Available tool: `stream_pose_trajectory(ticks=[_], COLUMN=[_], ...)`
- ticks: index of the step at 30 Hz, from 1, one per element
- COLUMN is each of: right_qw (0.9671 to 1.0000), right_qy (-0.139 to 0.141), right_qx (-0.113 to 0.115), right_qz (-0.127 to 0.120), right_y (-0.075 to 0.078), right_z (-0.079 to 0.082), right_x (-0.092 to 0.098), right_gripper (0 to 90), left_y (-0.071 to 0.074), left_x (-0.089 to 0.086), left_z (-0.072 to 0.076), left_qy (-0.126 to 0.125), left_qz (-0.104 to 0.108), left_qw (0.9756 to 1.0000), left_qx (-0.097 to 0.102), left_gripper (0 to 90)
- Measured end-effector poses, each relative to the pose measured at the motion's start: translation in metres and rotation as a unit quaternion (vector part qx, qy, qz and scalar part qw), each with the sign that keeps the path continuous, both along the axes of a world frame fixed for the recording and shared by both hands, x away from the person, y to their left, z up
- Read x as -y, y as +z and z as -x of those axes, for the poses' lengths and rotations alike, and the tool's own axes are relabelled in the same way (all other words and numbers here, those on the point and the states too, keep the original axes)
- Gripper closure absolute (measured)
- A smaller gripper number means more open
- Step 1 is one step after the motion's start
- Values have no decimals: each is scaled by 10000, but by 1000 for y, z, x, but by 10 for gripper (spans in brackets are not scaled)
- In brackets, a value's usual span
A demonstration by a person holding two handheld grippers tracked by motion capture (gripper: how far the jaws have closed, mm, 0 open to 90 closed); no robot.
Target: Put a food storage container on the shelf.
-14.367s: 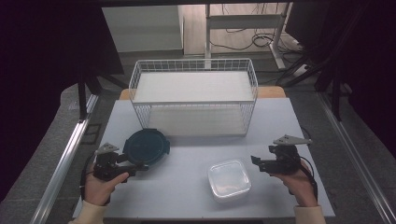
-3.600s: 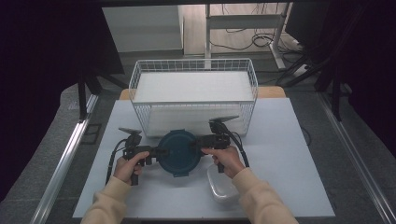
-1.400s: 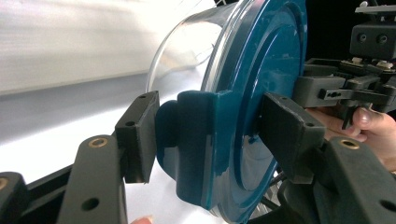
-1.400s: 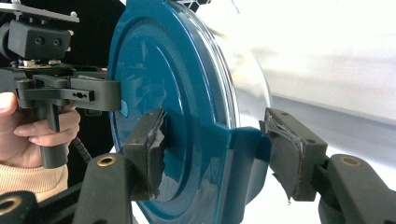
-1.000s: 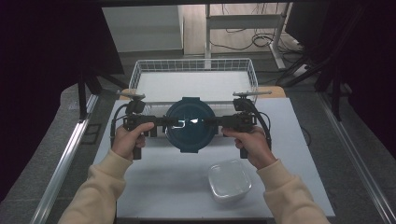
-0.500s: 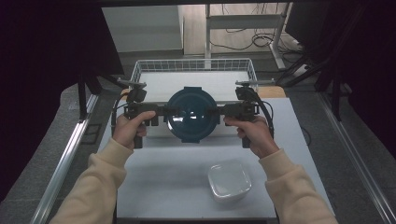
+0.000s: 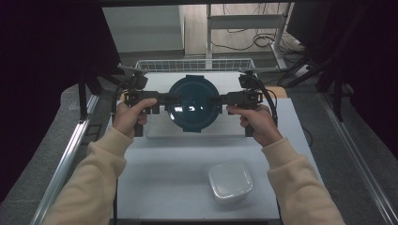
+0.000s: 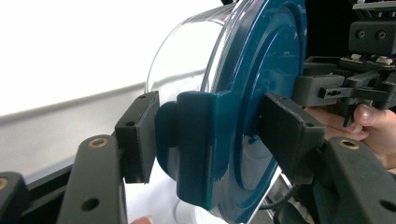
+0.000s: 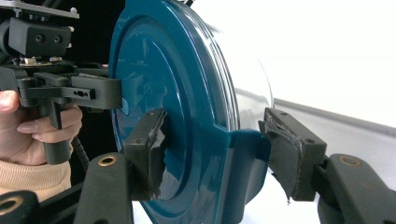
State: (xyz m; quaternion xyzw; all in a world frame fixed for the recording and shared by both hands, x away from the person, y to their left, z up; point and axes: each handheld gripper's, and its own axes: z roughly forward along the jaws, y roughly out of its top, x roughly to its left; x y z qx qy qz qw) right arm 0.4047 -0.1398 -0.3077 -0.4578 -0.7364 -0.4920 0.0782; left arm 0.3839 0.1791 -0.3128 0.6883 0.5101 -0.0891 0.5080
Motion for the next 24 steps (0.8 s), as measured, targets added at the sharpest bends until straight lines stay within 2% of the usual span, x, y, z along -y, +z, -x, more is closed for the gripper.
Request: stream_pose_trajectory(ticks=[11,13,19,24], right_qw=[10000,10000,10000,10000], right_qy=[35,44,17,31], right_qx=[85,14,52,57], right_qz=[28,12,-6,33], right_y=[16,16,21,25], right_z=[-21,-26,-36,-44], right_x=[-1,-1,-2,-4], right_gripper=[418,419,430,430], left_y=[9,10,8,9], left_x=[-3,-3,-8,-8], left_z=[-22,-26,-38,-45], left_qy=[-24,-16,-43,-22], left_qz=[65,59,268,274], left_qw=[10000,10000,9996,9995], left_qx=[-19,-5,-115,-125], left_gripper=[398,397,397,397])
